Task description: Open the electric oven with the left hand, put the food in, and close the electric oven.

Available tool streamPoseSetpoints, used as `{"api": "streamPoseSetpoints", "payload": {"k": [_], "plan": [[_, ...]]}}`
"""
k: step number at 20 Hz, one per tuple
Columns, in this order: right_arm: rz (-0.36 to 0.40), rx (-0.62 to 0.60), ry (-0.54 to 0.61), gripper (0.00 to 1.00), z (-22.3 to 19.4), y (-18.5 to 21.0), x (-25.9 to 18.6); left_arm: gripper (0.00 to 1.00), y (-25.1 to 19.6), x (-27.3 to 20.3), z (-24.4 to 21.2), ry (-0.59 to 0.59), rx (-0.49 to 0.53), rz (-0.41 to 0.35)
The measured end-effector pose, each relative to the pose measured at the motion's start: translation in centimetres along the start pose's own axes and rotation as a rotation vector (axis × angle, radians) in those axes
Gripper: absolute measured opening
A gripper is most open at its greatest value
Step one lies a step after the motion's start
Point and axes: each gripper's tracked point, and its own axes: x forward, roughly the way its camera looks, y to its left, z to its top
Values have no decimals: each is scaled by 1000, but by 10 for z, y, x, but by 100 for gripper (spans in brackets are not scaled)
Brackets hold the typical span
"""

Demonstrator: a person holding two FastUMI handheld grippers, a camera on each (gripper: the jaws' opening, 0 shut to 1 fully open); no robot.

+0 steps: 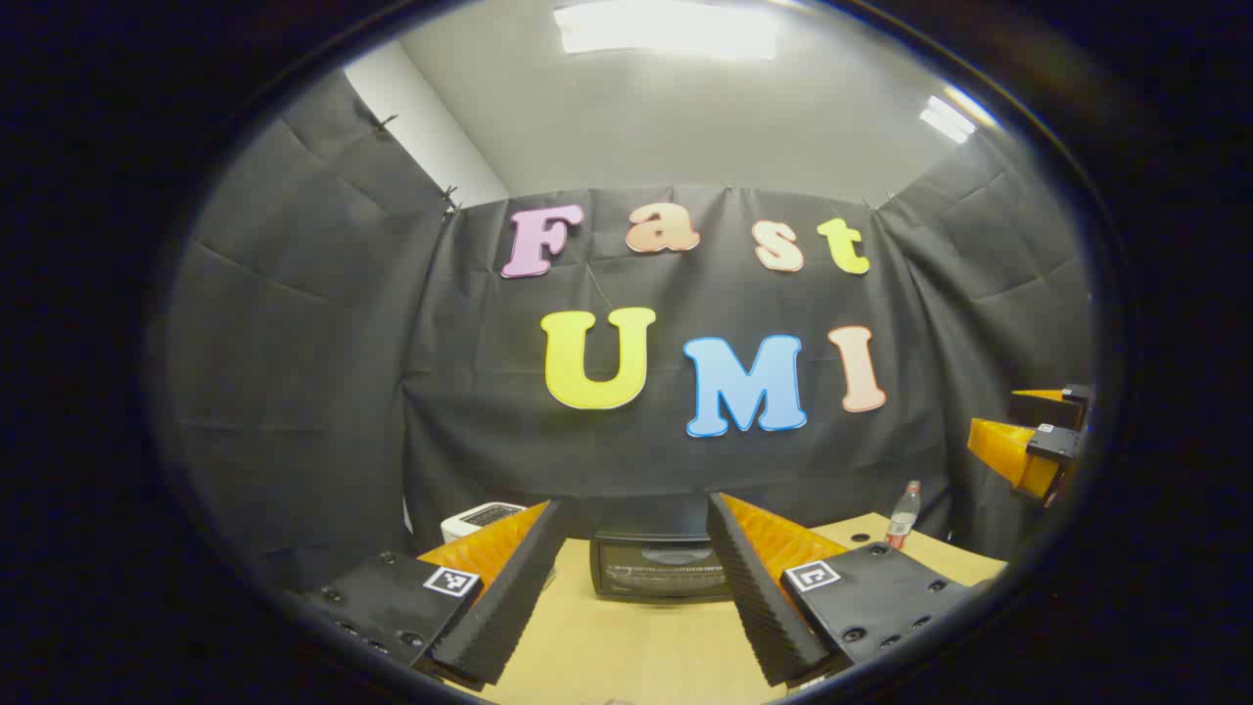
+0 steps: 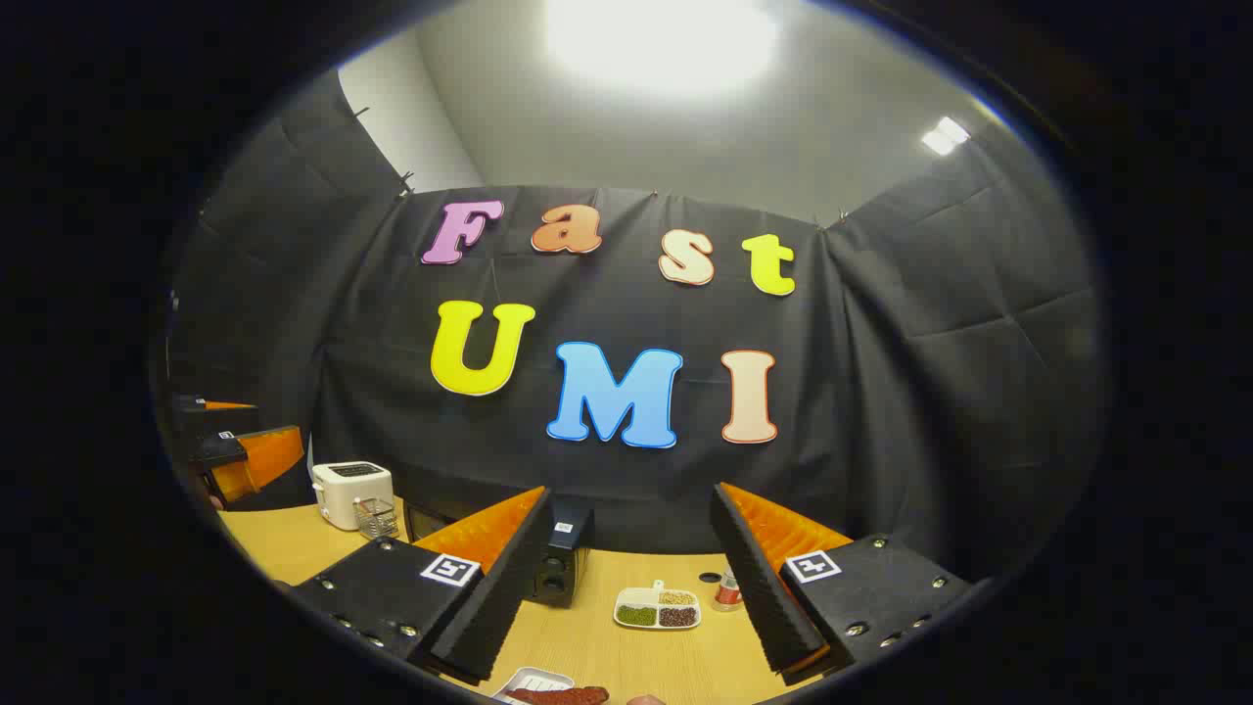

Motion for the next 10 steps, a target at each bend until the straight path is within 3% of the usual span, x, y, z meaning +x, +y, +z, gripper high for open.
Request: {"api": "streamPoseSetpoints", "payload": {"k": [10], "plan": [[-5, 15, 9, 98, -8, -11, 0, 100, -21, 4, 0, 0, 12, -23]]}}
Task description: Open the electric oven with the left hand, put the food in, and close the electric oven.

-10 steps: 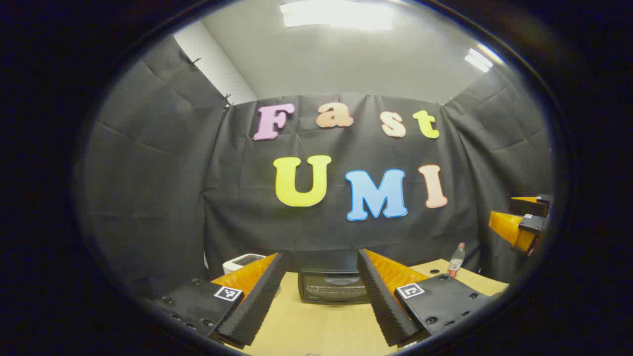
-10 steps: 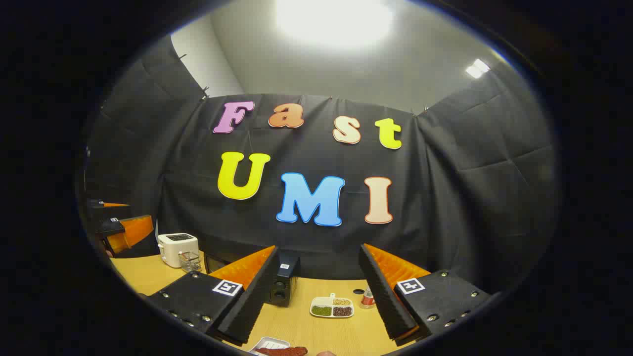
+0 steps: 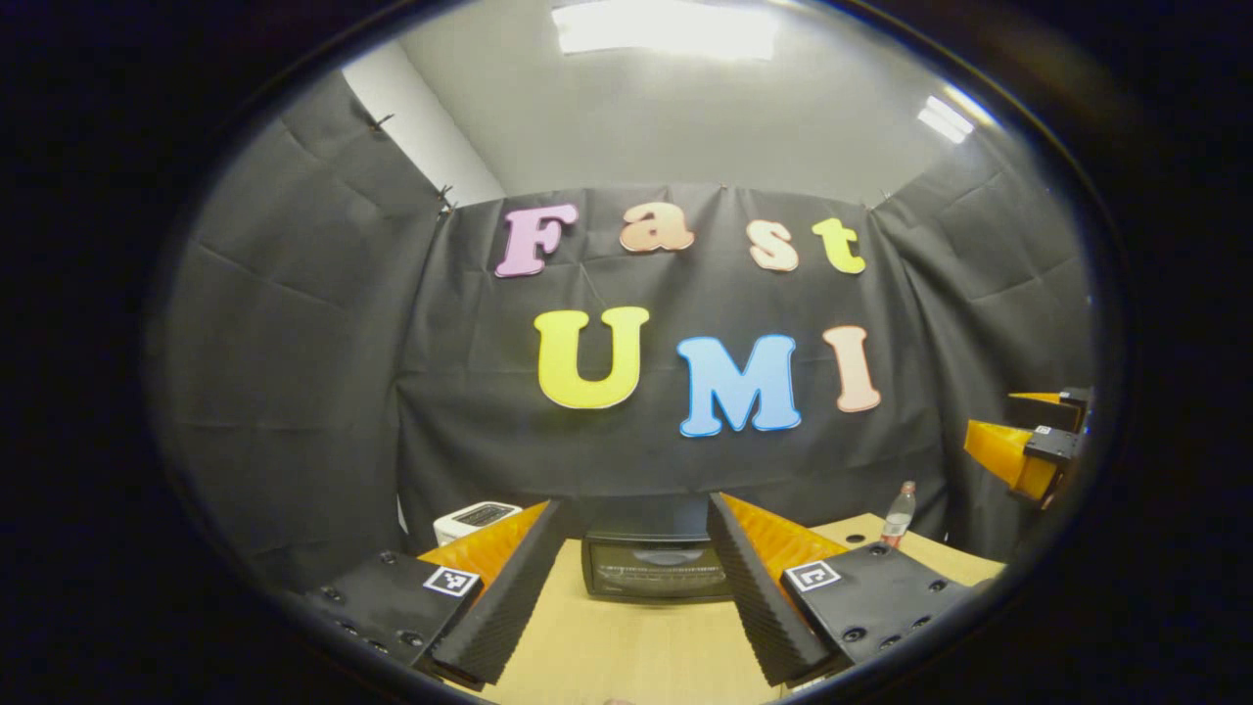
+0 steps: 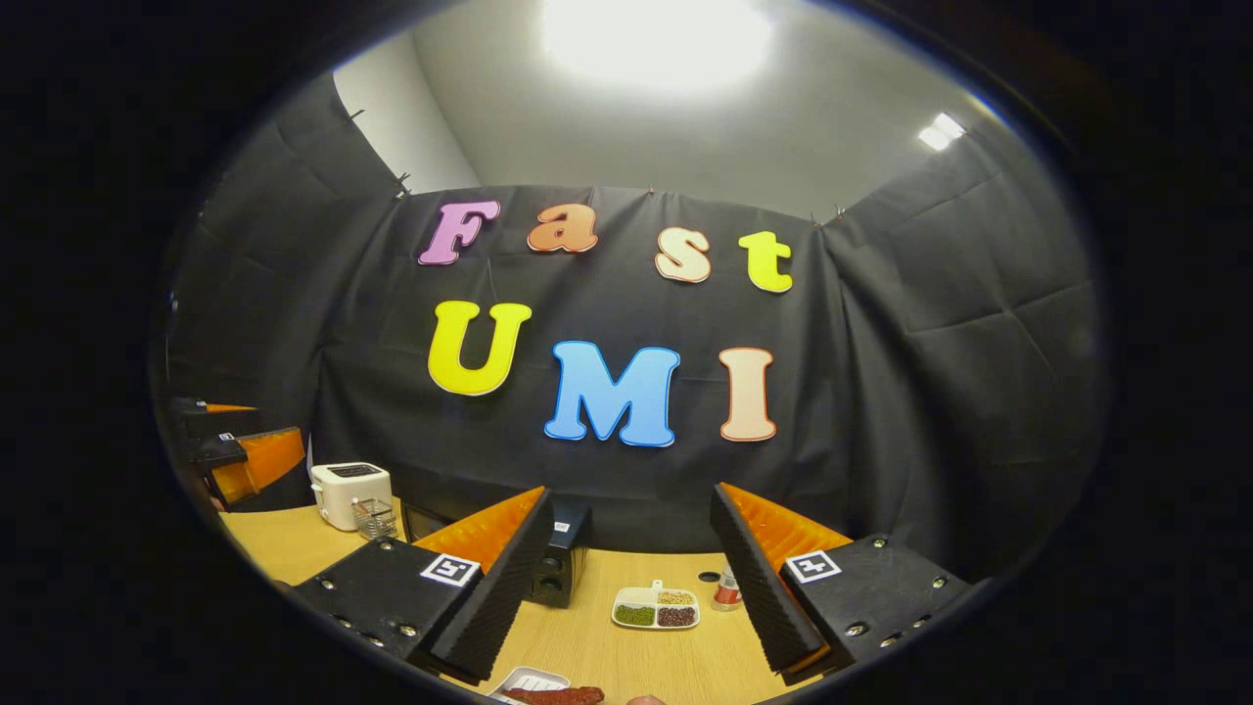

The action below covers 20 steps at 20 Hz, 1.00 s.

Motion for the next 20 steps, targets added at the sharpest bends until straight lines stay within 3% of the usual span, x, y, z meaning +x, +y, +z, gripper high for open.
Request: {"api": "streamPoseSetpoints", "payload": {"k": [6, 12, 17, 20], "plan": [[-1, 2, -12, 98, 0, -16, -3, 100, -21, 2, 2, 1, -5, -6], [64, -6, -23, 98, -12, -24, -9, 100, -28, 13, -2, -5, -52, 27], [94, 8, 10, 98, -32, -35, -6, 100, -36, 32, -6, -14, 20, 52], [65, 32, 14, 98, -29, -46, 0, 100, -44, 60, -6, -22, 27, 28]]}}
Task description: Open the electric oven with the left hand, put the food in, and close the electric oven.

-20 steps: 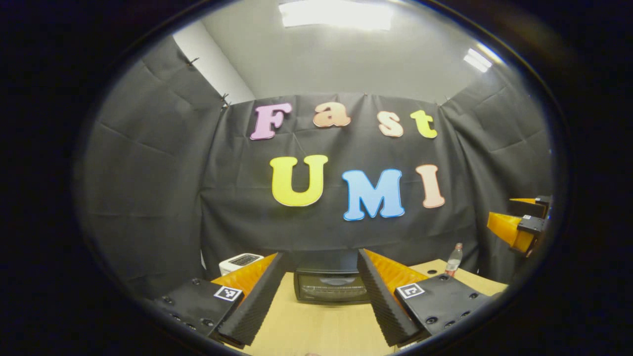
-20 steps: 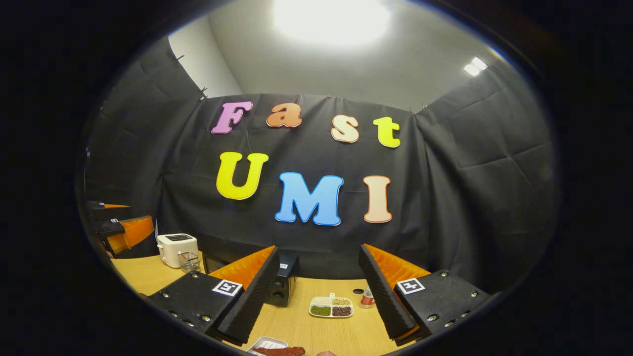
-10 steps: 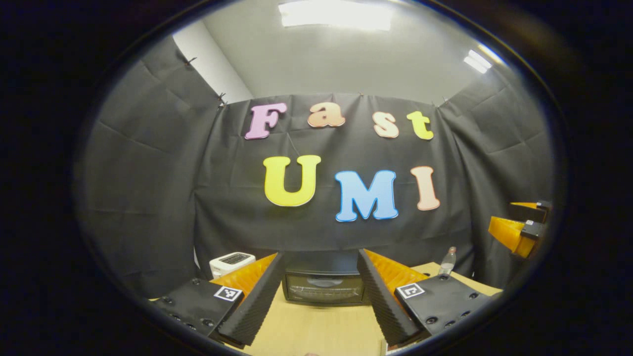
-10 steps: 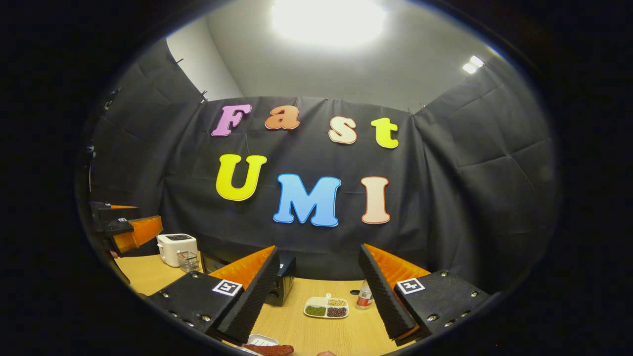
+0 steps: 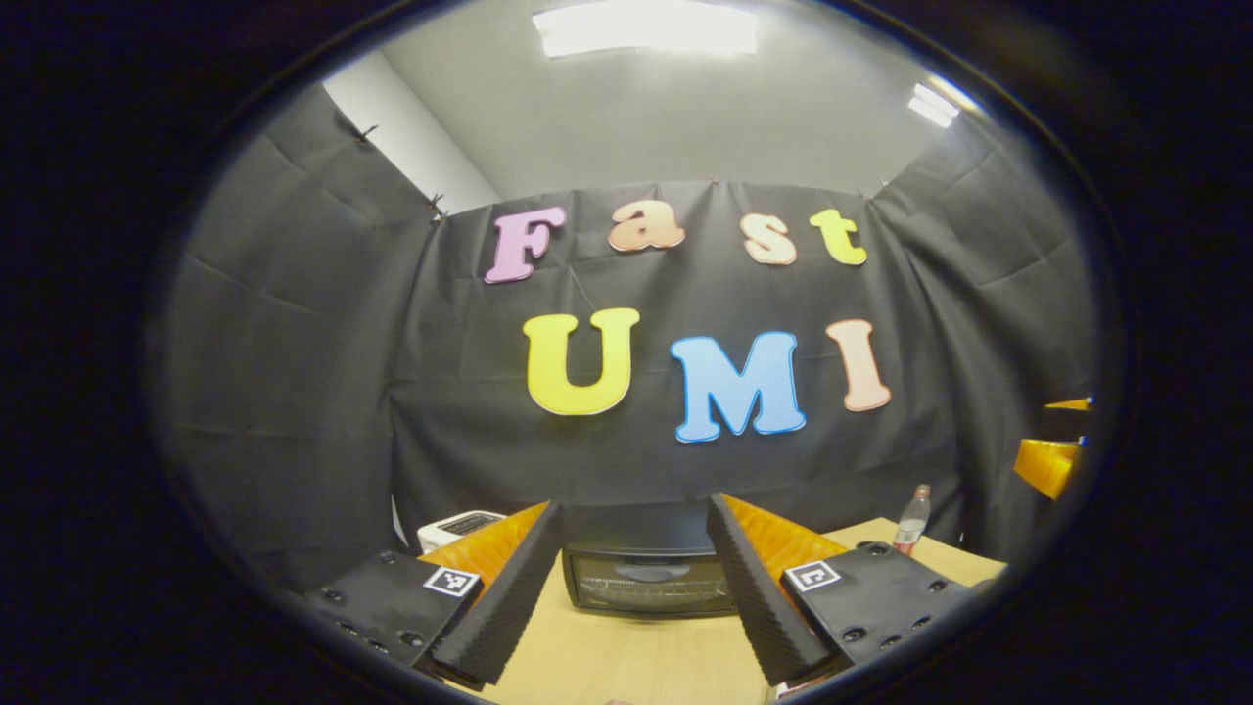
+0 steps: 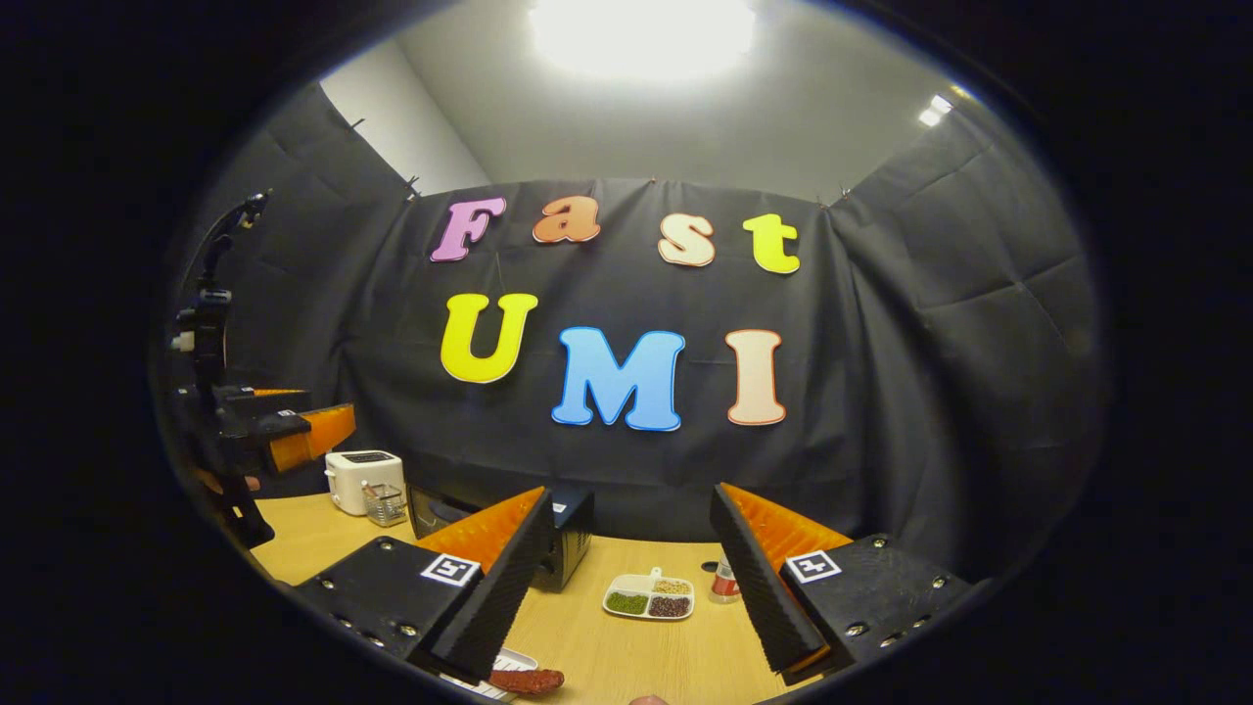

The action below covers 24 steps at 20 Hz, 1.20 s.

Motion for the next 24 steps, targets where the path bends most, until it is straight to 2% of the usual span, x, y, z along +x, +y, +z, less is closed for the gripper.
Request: {"api": "streamPoseSetpoints", "payload": {"k": [5, 6, 7, 10, 14, 17, 18, 21, 22, 24], "plan": [[-74, 50, 17, 98, 2, -9, 13, 100, -12, 62, -17, 2, 9, -59], [-97, 45, 12, 98, 4, -11, 17, 93, -14, 75, -25, 8, 4, -71], [-122, 38, 14, 98, 3, -14, 21, 97, -16, 86, -34, 21, 0, -83], [-168, 29, 28, 98, 0, -14, 27, 100, -20, 120, -62, 56, -17, -112], [-223, -18, 46, 98, -2, -17, 34, 100, -22, 161, -104, 114, -24, -135], [-244, -20, 53, 98, -1, -12, 40, 100, -25, 186, -138, 169, -25, -157], [-252, -23, 56, 98, 1, -11, 42, 94, -26, 191, -148, 189, -32, -162], [-265, -42, 63, 98, 1, -6, 46, 94, -25, 206, -182, 249, -49, -170], [-265, -49, 66, 98, 1, -3, 47, 100, -25, 210, -195, 267, -49, -168], [-264, -60, 74, 98, -1, 1, 49, 100, -23, 218, -211, 299, -43, -169]]}}
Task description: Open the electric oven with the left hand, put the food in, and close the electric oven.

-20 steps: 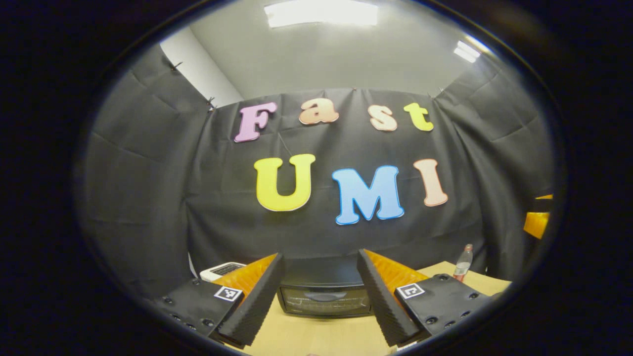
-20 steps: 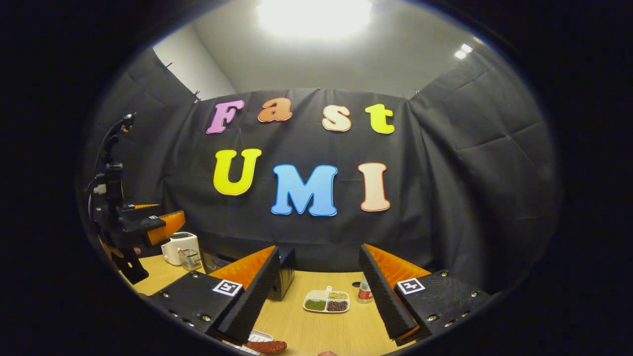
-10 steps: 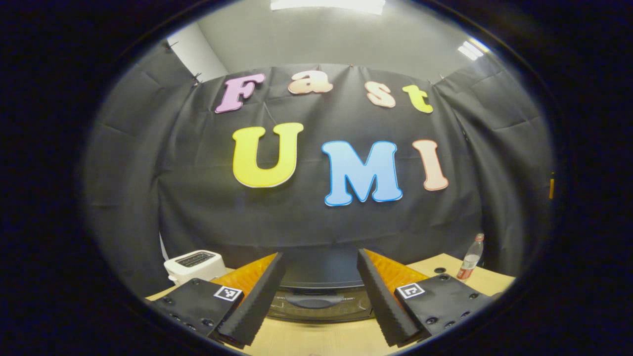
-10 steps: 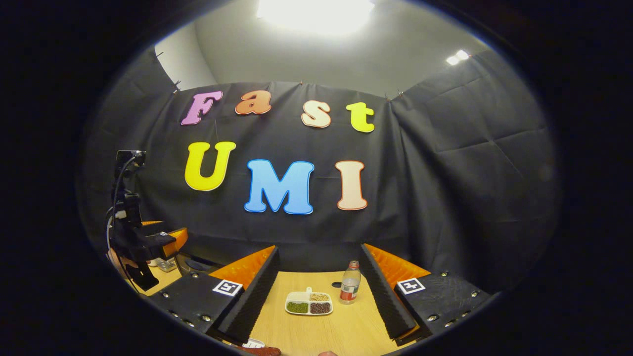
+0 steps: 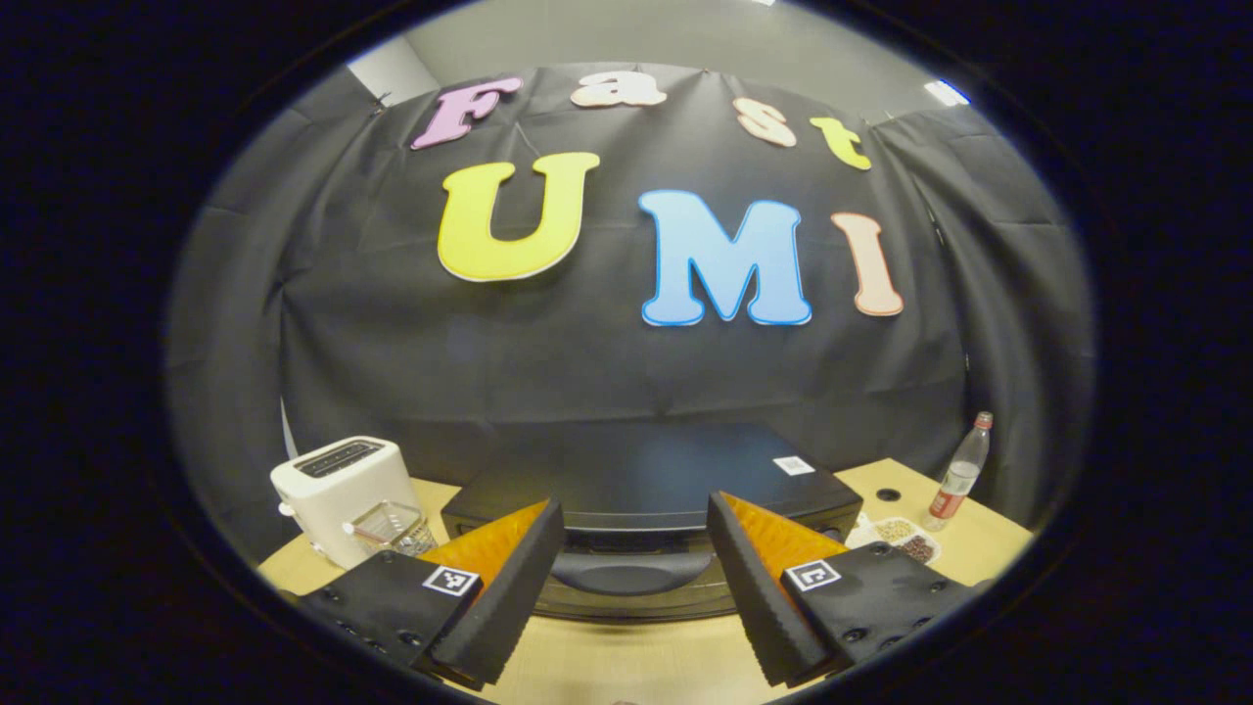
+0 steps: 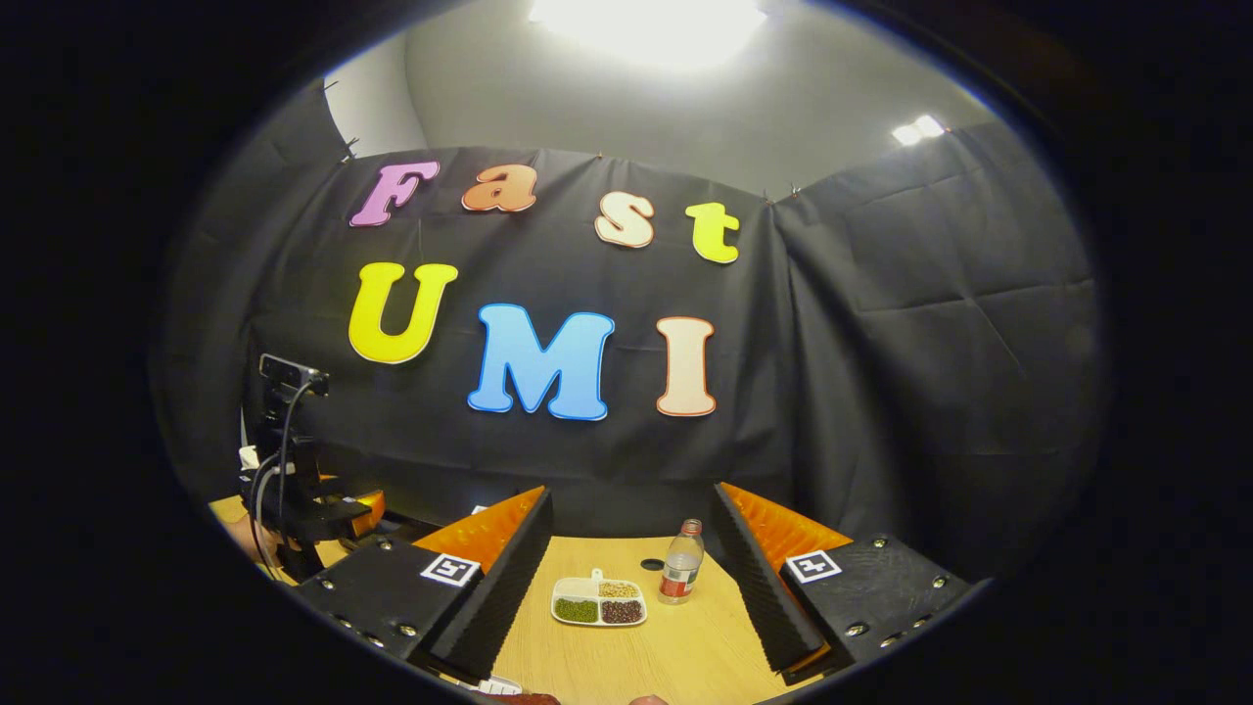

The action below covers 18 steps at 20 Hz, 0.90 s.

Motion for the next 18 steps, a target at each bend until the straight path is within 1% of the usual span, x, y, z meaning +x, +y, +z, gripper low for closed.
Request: {"api": "streamPoseSetpoints", "payload": {"k": [5, 6, 7, 8, 13, 18], "plan": [[11, -15, 14, 98, -2, 11, 0, 100, 3, 18, -29, 68, -1, -3], [15, -17, 16, 98, -3, 13, -1, 94, 4, 18, -32, 76, 1, 4], [18, -19, 20, 98, -4, 14, -1, 100, 5, 19, -33, 78, -1, 6], [19, -21, 23, 98, -4, 14, -2, 98, 5, 20, -34, 79, -2, 7], [27, -27, 34, 98, -7, 15, -5, 100, 7, 29, -37, 80, 29, 2], [23, 11, 55, 98, -13, 11, -6, 100, 7, 26, -40, 84, 2, -11]]}}
